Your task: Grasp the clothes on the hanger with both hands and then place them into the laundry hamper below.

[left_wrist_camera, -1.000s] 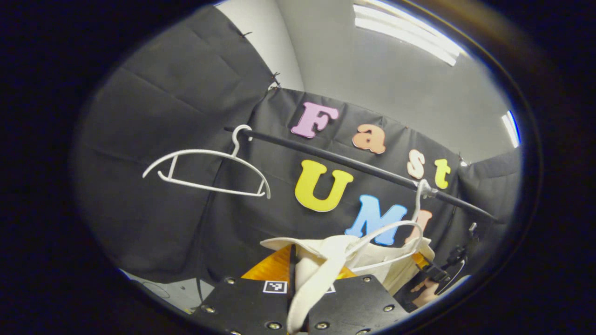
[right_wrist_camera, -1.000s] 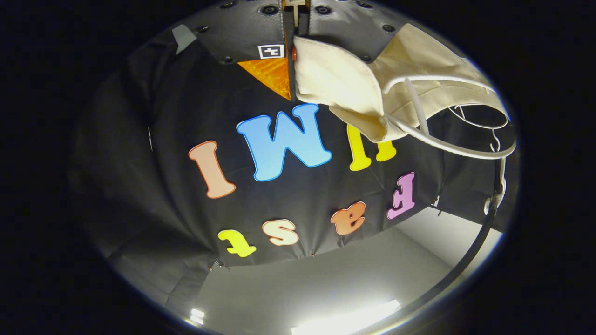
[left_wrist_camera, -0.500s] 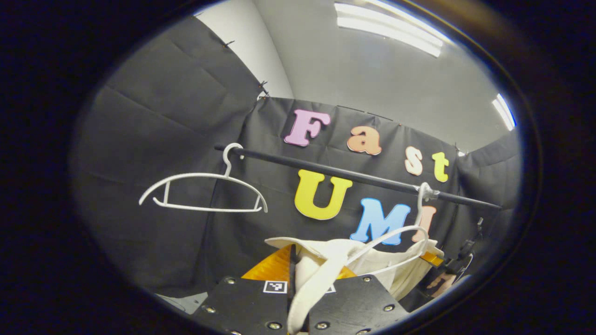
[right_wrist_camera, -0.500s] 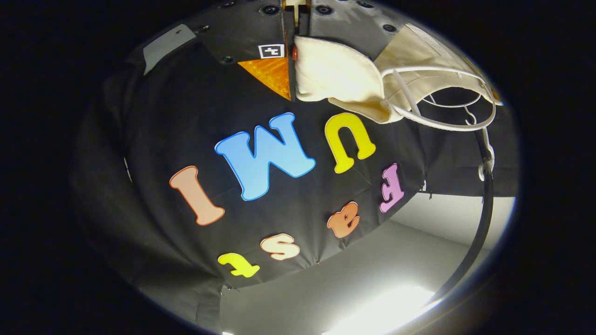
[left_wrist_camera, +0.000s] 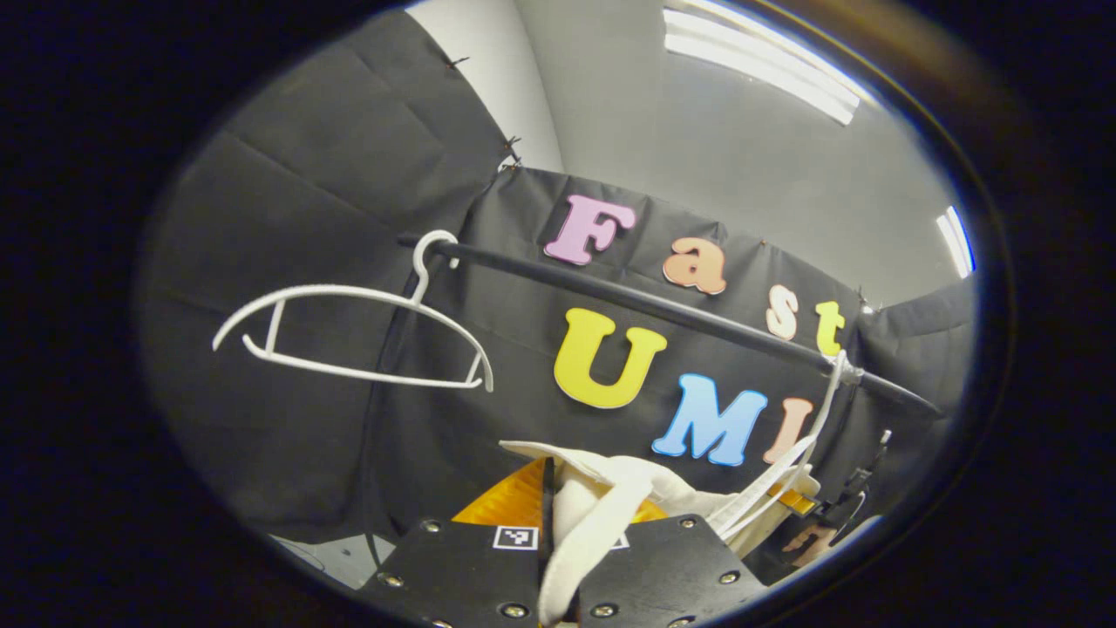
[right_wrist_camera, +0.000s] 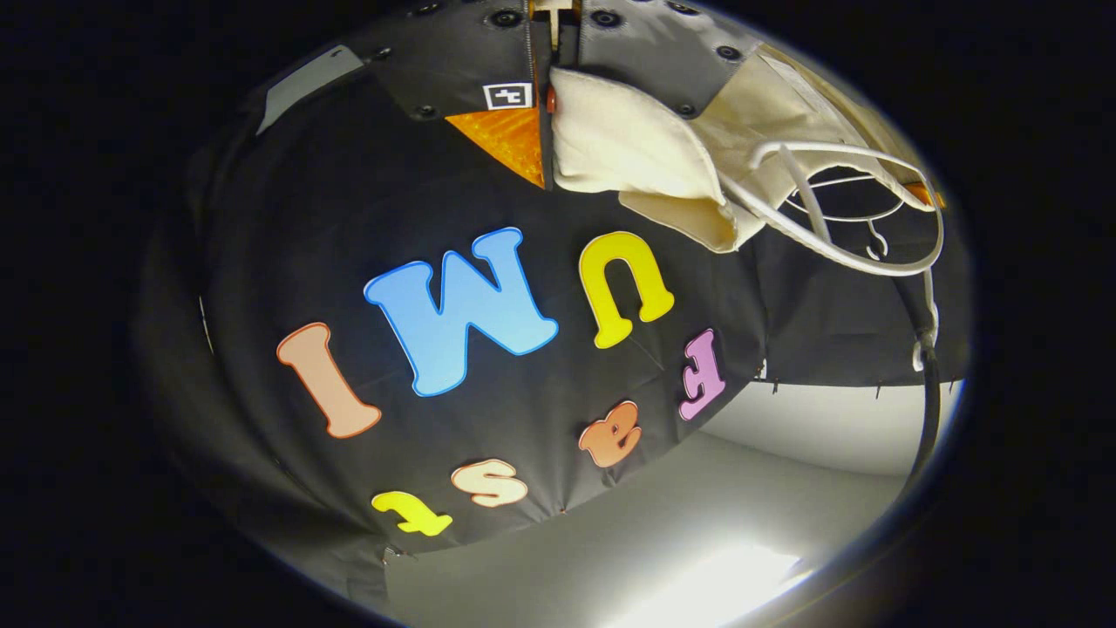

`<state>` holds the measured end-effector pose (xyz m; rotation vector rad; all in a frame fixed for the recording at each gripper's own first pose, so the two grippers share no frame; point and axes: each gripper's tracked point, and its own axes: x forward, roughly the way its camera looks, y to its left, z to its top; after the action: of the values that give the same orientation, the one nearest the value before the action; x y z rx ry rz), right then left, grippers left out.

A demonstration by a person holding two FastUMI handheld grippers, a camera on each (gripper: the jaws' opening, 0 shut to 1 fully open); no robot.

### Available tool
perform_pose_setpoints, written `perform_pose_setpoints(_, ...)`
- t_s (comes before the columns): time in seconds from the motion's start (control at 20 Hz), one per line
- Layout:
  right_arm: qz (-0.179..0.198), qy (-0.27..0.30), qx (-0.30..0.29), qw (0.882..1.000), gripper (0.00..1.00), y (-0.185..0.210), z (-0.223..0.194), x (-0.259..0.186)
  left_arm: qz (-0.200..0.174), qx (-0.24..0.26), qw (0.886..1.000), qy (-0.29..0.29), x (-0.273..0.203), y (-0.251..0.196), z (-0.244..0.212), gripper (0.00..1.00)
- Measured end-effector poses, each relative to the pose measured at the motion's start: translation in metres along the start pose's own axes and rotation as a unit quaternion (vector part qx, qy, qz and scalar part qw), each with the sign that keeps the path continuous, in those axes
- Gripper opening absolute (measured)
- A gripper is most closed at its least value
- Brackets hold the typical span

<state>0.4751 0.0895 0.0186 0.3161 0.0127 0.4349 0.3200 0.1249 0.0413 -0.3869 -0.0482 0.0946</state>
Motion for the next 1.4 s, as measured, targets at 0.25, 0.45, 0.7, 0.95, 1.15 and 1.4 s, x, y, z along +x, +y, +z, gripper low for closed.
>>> perform_pose_setpoints(0.25,-0.031,0.037,0.027,0.998,0.08,-0.026,-0.036,-0.009,-0.002,0.011,1.0,0.014,-0.007,-0.002,-0.041,0.02)
perform_pose_setpoints(0.45,-0.039,0.047,-0.004,0.998,0.08,-0.022,-0.052,-0.038,0.017,0.014,1.0,0.017,-0.043,0.024,-0.059,0.02)
perform_pose_setpoints(0.7,-0.066,0.061,-0.042,0.995,0.08,0.001,-0.069,-0.101,0.012,0.013,0.999,0.049,-0.095,0.05,-0.086,0.02)
perform_pose_setpoints(0.95,-0.112,0.066,-0.039,0.991,0.08,0.037,-0.078,-0.175,-0.027,0.055,0.995,0.078,-0.149,0.067,-0.075,0.02)
perform_pose_setpoints(1.15,-0.114,0.063,-0.037,0.991,0.07,0.091,-0.083,-0.224,-0.07,0.091,0.99,0.083,-0.199,0.06,-0.053,0.02)
perform_pose_setpoints(1.4,-0.077,0.083,-0.034,0.993,0.07,0.169,-0.104,-0.257,-0.132,0.105,0.981,0.092,-0.244,0.037,-0.035,0.02)
